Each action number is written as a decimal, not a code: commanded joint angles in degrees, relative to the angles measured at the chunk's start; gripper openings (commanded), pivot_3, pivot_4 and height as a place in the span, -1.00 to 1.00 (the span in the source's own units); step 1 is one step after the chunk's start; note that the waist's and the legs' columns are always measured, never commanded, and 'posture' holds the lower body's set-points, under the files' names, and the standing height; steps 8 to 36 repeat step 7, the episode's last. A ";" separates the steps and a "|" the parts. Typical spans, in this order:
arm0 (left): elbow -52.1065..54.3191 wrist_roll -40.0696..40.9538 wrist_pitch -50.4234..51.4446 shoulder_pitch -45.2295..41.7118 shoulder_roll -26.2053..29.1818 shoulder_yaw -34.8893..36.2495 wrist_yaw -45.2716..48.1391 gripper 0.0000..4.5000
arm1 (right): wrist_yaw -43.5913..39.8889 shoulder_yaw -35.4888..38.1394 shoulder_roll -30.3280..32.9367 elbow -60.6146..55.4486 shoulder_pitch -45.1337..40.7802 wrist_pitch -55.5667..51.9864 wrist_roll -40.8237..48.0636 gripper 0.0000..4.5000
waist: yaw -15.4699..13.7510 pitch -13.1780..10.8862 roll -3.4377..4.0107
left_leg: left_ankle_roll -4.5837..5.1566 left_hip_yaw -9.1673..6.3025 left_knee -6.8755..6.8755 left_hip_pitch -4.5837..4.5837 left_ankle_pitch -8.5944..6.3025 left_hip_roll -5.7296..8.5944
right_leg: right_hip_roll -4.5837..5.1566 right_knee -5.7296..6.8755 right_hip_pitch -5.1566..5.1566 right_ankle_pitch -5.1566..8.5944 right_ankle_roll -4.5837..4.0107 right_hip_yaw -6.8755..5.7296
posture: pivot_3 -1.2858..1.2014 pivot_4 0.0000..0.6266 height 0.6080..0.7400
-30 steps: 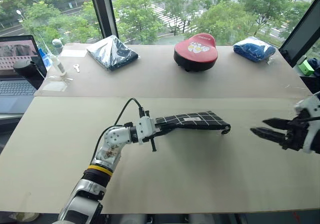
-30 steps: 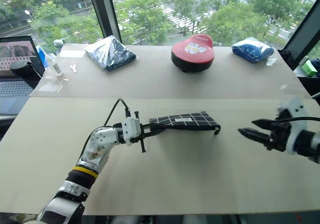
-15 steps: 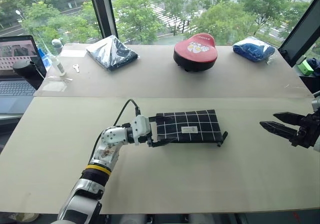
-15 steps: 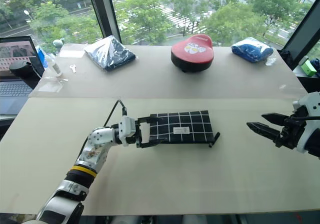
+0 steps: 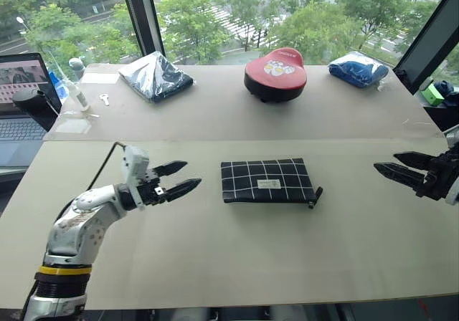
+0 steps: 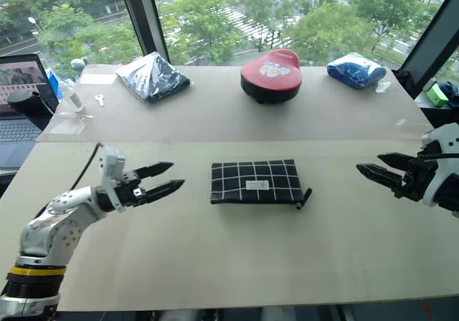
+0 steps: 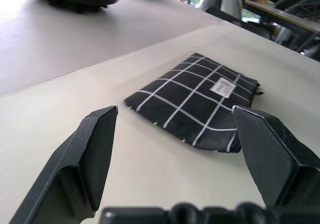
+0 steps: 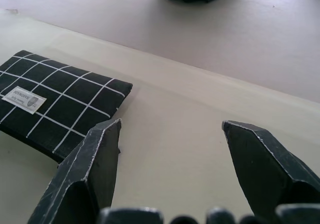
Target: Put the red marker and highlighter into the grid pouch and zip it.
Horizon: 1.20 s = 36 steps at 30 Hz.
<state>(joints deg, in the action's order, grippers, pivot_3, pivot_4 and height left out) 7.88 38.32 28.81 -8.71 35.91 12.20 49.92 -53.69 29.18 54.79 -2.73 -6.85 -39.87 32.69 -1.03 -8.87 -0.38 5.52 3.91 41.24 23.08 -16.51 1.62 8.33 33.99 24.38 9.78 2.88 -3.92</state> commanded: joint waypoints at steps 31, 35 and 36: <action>1.25 -1.75 -0.81 1.22 -2.96 2.11 -5.87 0.76 | 1.67 -3.57 -2.01 3.74 -4.32 2.97 -1.31 0.60 | -0.25 -0.01 0.01 | -0.10 0.02 -0.03 -0.01 0.04 0.06 | 0.03 0.01 0.01 -0.01 -0.01 0.02 | 0.03 -0.52 1.00; 1.25 -1.75 -0.81 1.22 -2.96 2.11 -5.87 0.76 | 1.67 -3.57 -2.01 3.74 -4.32 2.97 -1.31 0.60 | -0.25 -0.01 0.01 | -0.10 0.02 -0.03 -0.01 0.04 0.06 | 0.03 0.01 0.01 -0.01 -0.01 0.02 | 0.03 -0.52 1.00; 1.25 -1.75 -0.81 1.22 -2.96 2.11 -5.87 0.76 | 1.67 -3.57 -2.01 3.74 -4.32 2.97 -1.31 0.60 | -0.25 -0.01 0.01 | -0.10 0.02 -0.03 -0.01 0.04 0.06 | 0.03 0.01 0.01 -0.01 -0.01 0.02 | 0.03 -0.52 1.00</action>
